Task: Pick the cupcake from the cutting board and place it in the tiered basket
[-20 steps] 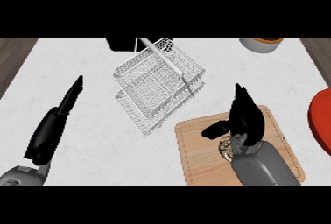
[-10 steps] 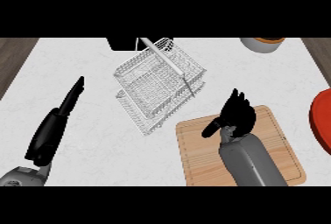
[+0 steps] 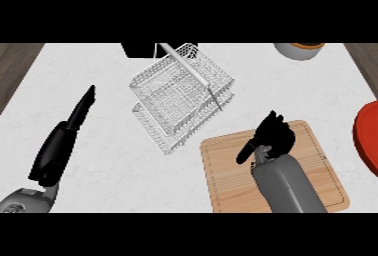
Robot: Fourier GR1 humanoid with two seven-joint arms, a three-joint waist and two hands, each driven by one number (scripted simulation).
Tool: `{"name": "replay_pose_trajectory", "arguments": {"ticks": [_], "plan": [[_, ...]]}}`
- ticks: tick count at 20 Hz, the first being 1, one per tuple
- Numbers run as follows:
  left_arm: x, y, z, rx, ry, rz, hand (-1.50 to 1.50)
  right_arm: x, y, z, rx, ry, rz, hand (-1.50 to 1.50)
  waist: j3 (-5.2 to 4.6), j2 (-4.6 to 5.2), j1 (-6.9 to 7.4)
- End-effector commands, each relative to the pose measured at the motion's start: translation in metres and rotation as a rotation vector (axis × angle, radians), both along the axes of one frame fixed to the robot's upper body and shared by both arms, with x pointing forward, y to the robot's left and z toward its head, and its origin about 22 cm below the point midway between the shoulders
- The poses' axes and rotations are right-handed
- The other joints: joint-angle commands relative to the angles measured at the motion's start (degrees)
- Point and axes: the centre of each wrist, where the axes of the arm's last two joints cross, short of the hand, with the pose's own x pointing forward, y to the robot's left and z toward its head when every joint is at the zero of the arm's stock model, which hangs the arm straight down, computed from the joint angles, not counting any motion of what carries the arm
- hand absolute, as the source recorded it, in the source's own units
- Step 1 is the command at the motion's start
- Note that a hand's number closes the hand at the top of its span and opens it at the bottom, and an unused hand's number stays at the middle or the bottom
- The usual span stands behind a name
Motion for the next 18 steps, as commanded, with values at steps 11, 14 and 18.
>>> {"name": "replay_pose_trajectory", "arguments": {"ticks": [11, 14, 18], "plan": [[-0.001, -0.005, -0.004, -0.007, -0.005, 0.003, 0.00, -0.013, -0.006, 0.007, -0.160, 0.090, -0.213, -1.50, -0.01, -0.20, -0.95], [-0.006, -0.003, -0.001, 0.005, -0.007, -0.013, 0.00, -0.020, -0.012, 0.006, -0.172, 0.096, -0.223, -1.50, 0.03, -0.32, -0.50], [-0.002, -0.002, 0.002, -0.009, -0.001, 0.000, 0.00, -0.019, -0.022, 0.008, -0.158, 0.130, -0.245, -1.50, 0.09, 0.06, -0.21]]}}
